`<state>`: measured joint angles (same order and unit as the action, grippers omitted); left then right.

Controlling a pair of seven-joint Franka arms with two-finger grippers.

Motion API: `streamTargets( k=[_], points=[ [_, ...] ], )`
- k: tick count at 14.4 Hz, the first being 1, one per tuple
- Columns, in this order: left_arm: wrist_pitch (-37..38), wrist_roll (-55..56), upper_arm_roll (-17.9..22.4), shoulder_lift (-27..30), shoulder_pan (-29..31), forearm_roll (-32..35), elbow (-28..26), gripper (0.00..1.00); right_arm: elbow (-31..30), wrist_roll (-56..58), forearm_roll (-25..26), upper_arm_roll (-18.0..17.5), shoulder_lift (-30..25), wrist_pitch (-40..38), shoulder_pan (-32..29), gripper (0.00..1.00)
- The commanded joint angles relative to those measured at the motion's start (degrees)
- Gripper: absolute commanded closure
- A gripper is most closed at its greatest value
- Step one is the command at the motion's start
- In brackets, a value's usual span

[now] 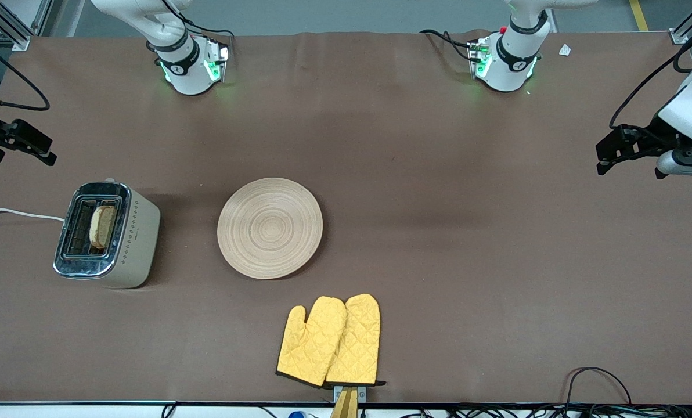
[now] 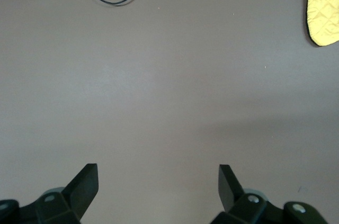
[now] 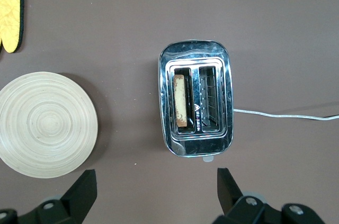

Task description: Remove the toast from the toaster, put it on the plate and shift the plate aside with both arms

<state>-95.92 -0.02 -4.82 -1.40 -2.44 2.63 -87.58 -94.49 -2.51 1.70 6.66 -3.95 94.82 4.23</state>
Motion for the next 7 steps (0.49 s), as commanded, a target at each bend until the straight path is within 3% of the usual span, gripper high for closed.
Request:
streamTargets(
  k=[1,4,7],
  points=[
    [1.5,0.5,-0.1,-0.4,-0.5,-0.3,1.7,0.00,-1.3,1.0,1.0,-0.2,-1.4,0.1,-0.4,0.00],
    [2.1,0.7,-0.1,-0.6,-0.4,-0.5,1.6,0.00,-1.8,2.0,3.6,0.2,-0.5,0.4,-2.1,0.00],
    [2.1,0.8,-0.1,-0.7,-0.5,-0.5,1.6,0.00,-2.7,1.6,4.6,0.1,7.1,2.2,-4.9,0.00]
  ],
)
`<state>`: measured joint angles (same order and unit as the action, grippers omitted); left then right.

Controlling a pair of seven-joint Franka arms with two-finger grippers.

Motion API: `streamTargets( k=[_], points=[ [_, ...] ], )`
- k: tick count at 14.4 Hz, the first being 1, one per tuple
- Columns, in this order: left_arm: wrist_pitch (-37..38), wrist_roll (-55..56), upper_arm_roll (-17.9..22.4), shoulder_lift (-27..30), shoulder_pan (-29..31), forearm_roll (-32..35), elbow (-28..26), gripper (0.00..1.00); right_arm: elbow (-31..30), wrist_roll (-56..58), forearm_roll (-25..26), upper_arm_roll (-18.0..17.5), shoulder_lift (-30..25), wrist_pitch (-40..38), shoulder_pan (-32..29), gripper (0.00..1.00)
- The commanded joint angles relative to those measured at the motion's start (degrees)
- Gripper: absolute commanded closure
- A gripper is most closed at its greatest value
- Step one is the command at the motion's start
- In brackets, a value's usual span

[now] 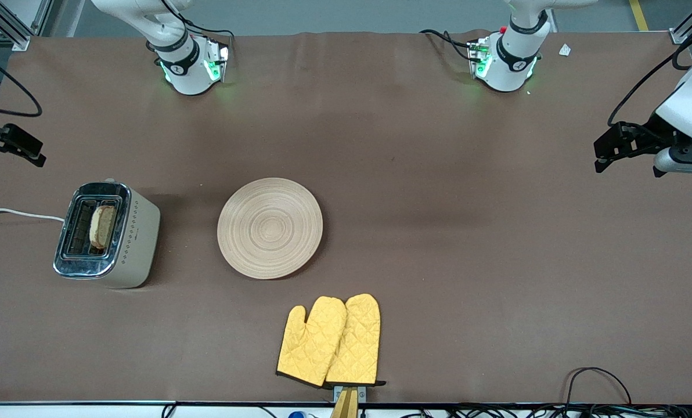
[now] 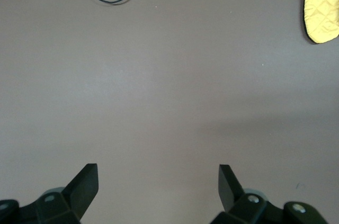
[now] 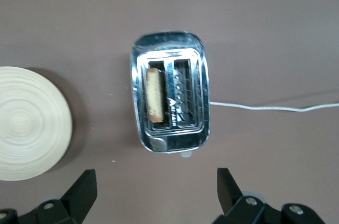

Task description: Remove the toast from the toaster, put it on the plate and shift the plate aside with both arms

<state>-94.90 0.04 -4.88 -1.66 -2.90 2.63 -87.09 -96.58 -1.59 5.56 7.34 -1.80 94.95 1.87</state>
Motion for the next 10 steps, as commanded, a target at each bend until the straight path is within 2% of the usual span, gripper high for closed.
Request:
streamTargets(
  k=[1,4,6,10],
  points=[
    [1.0,0.7,0.0,-0.5,0.0,-0.5,1.1,0.00,-1.1,0.6,0.8,-0.6,6.5,2.8,-2.9,0.00],
    [1.0,0.6,0.0,-0.5,0.1,-0.5,1.0,0.00,-3.7,0.4,0.2,-0.6,11.6,3.4,-2.8,0.00],
    [1.0,0.5,0.0,-0.5,0.1,-0.5,1.0,0.00,-4.1,0.2,-0.8,-0.6,15.1,6.6,-2.5,0.00],
    [1.0,0.1,0.0,-0.5,0.4,-0.5,0.9,0.00,-4.1,0.2,-1.4,-0.8,18.0,9.0,-1.1,0.00]
  ],
)
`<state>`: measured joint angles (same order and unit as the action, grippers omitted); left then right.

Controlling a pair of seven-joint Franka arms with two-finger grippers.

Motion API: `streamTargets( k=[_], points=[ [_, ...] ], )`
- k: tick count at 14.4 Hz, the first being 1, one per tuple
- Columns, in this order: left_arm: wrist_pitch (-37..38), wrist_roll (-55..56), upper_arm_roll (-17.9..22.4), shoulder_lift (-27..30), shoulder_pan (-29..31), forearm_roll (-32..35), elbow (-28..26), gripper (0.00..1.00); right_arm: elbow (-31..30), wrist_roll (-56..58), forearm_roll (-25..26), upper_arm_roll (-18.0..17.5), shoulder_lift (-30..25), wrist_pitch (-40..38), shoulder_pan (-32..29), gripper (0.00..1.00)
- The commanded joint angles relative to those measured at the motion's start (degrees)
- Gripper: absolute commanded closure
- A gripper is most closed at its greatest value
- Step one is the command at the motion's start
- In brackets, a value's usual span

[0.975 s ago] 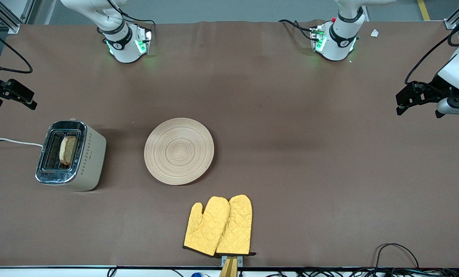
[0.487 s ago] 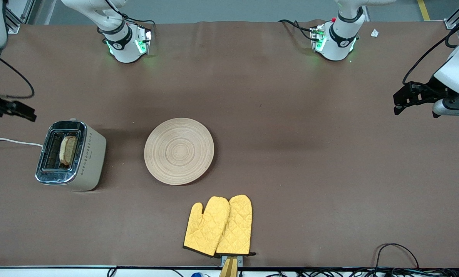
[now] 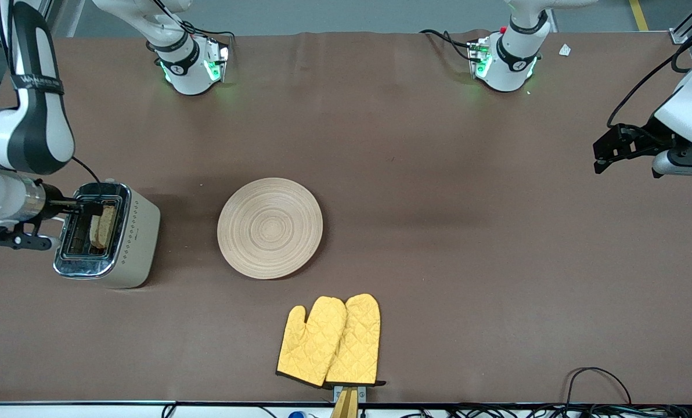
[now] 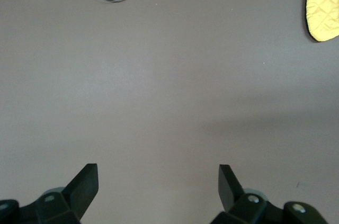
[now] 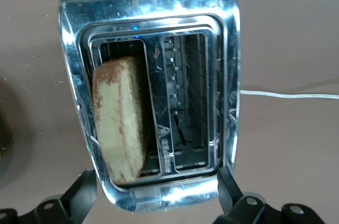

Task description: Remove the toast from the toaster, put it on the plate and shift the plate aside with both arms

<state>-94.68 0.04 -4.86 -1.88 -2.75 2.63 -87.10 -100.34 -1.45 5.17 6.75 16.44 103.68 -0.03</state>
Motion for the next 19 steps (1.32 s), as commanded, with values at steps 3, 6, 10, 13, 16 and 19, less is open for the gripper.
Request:
streamTargets(
  k=[3,6,10,13,16,19],
  points=[
    [0.8,0.0,-0.1,-0.3,0.2,-0.5,0.9,0.00,-0.2,-0.1,-2.6,-0.3,0.9,1.3,1.7,1.00],
    [0.8,0.0,-0.1,-0.3,0.2,-0.5,0.9,0.00,0.0,-0.1,-3.0,-0.3,1.8,1.9,1.3,1.00],
    [0.8,0.0,-0.1,-0.3,0.2,-0.5,0.9,0.00,4.3,-0.3,-3.1,-0.3,1.3,1.1,1.7,1.00],
    [0.8,-0.2,-0.1,-0.3,0.3,-0.5,0.9,0.00,6.5,-0.5,-10.7,-2.1,-5.9,-3.0,3.7,1.00],
    [0.8,-0.2,-0.1,-0.3,0.3,-0.5,0.9,0.00,6.7,-7.6,-12.6,-5.2,-7.6,-1.9,11.5,1.00],
    [0.8,-0.3,-0.1,-0.3,0.3,-0.5,0.9,0.00,-4.7,-19.5,-14.0,-5.5,-7.6,16.3,23.1,1.00]
  ],
)
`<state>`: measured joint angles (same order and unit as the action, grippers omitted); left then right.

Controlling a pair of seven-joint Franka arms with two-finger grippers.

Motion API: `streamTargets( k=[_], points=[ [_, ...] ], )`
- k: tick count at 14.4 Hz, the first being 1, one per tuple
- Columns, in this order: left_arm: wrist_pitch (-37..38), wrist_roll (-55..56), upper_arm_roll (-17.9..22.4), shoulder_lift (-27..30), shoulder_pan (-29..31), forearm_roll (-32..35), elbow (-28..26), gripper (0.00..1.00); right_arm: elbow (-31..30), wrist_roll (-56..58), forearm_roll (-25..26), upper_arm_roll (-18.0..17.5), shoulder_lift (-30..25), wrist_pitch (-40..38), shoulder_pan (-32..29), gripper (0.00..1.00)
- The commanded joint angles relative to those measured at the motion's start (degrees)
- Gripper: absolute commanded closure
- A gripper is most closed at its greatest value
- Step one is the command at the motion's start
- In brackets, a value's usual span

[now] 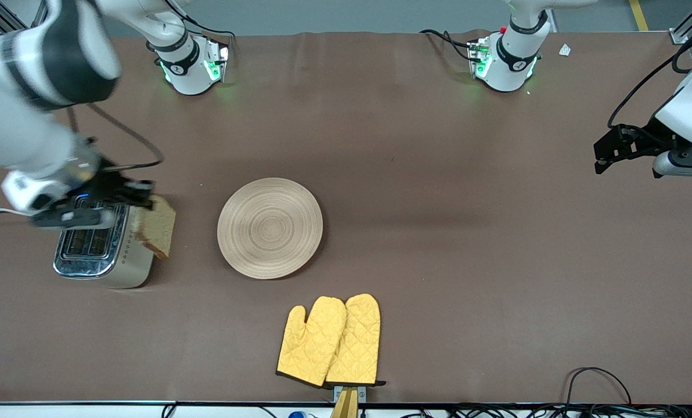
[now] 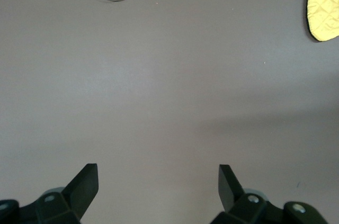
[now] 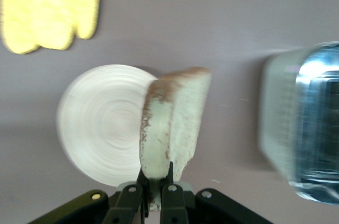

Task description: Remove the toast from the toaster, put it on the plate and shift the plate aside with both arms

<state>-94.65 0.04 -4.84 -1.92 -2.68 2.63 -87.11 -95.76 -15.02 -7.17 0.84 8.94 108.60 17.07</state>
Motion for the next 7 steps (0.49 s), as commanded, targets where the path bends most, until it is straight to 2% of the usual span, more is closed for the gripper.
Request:
streamTargets(
  k=[1,3,7],
  points=[
    [0.8,-0.3,-0.1,-0.3,0.2,-0.5,0.9,0.00,-13.9,-9.8,-4.0,0.5,0.1,19.2,9.1,1.00],
    [0.9,-0.3,-0.1,-0.3,0.2,-0.5,0.9,0.00,-18.8,-11.1,-7.3,0.4,0.5,28.7,11.7,1.00],
    [0.8,-0.3,-0.1,-0.3,0.2,-0.5,0.9,0.00,-22.2,-10.4,-7.8,0.5,3.4,34.6,12.3,1.00]
  ],
)
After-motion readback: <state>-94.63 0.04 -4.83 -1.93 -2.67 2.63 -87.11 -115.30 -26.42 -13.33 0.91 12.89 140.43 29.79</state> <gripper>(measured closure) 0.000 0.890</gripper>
